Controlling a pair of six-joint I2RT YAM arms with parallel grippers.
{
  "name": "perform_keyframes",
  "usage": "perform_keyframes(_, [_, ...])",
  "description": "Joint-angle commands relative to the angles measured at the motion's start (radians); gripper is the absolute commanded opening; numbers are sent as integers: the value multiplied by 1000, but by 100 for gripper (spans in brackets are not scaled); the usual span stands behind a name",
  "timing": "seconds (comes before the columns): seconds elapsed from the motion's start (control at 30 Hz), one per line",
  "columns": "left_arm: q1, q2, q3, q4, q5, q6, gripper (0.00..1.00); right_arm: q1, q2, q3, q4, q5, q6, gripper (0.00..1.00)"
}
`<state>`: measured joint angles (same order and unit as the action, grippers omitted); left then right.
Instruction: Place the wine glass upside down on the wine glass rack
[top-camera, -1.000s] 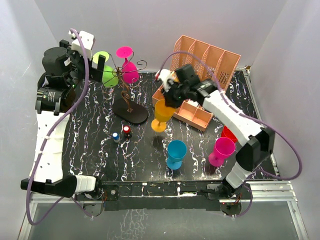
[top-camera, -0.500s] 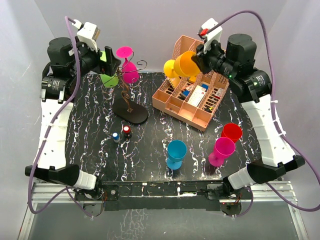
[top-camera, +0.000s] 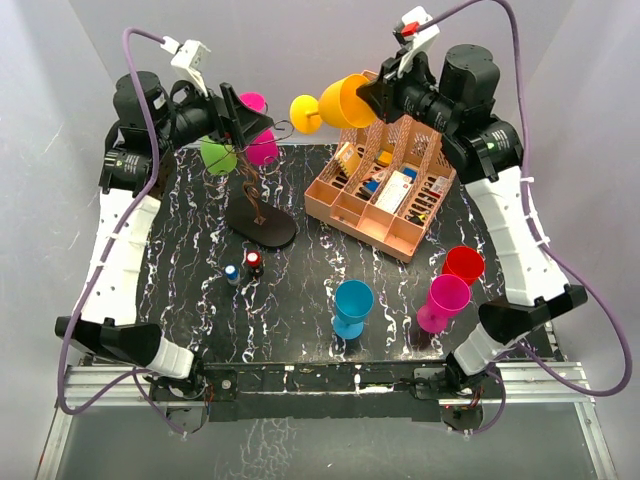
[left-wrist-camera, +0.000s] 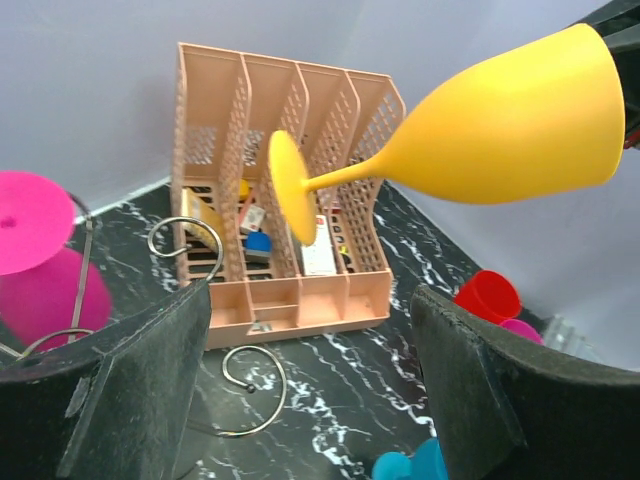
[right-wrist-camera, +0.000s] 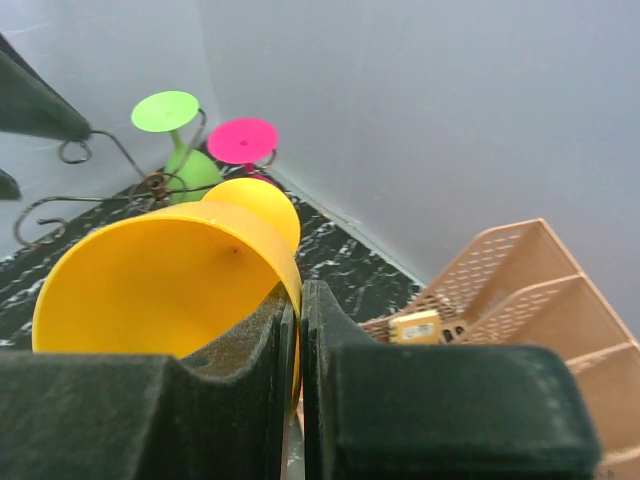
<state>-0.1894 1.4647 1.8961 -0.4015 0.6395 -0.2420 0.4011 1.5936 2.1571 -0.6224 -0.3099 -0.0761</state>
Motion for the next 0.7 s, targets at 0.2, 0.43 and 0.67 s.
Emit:
perform_keyframes(0.2, [-20, -30, -110, 131, 35, -171, 73, 2, 42, 110, 104, -234, 150, 8])
perform_keyframes(0.43, [-20, -47, -163, 158, 43, -203, 61, 4, 65, 132, 111, -300, 181, 8])
perform_keyframes(0.67, [-20, -51, -179, 190, 80, -240, 39, 4, 52, 97, 124, -308, 181, 8])
